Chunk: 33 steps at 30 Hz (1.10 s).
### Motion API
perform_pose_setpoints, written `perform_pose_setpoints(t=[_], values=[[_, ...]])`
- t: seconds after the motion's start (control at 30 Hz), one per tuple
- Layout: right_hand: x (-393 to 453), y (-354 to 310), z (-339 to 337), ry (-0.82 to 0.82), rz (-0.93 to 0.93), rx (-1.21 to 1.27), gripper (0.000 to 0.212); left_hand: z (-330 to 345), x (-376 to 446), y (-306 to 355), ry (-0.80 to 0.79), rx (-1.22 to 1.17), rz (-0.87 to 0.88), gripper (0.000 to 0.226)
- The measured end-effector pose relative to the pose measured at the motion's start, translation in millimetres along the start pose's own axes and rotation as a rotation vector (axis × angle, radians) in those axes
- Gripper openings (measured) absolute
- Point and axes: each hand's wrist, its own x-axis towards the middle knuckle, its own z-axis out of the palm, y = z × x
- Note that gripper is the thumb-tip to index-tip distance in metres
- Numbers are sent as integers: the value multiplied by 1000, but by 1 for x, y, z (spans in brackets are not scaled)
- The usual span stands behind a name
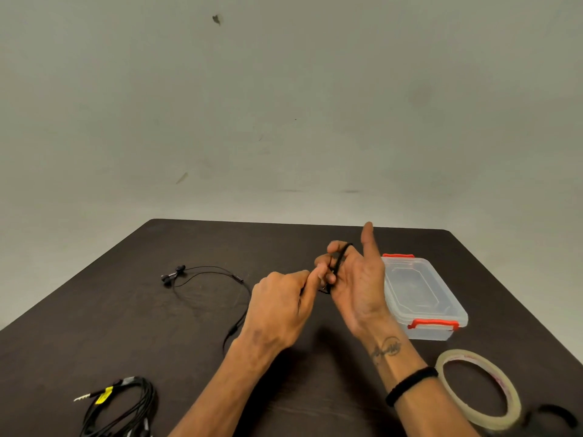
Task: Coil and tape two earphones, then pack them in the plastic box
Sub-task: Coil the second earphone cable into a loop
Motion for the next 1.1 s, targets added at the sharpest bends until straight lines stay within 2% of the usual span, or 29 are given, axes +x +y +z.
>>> perform_pose_setpoints(t=[0.1, 0.23, 0.33, 0.63, 0.97, 1.1], values=[[1, 5, 3, -36, 55, -107, 74, -3, 2, -6, 87, -6, -42, 68], [-1, 12, 4, -53, 82, -421, 76, -12, 5, -8, 182, -18, -51, 66], [-3, 17, 7, -118, 135, -535, 78, -17, 6, -8, 246, -1, -38, 63], [-6, 22, 7, -404, 388, -489, 89, -20, 7, -18, 361, 19, -24, 57], [-10, 22, 10, -553, 453, -474, 80, -24, 9, -24, 405, -56, -84, 58], [-12, 15, 12, -624, 500, -330, 83, -22, 10, -26, 388, -130, -139, 61]])
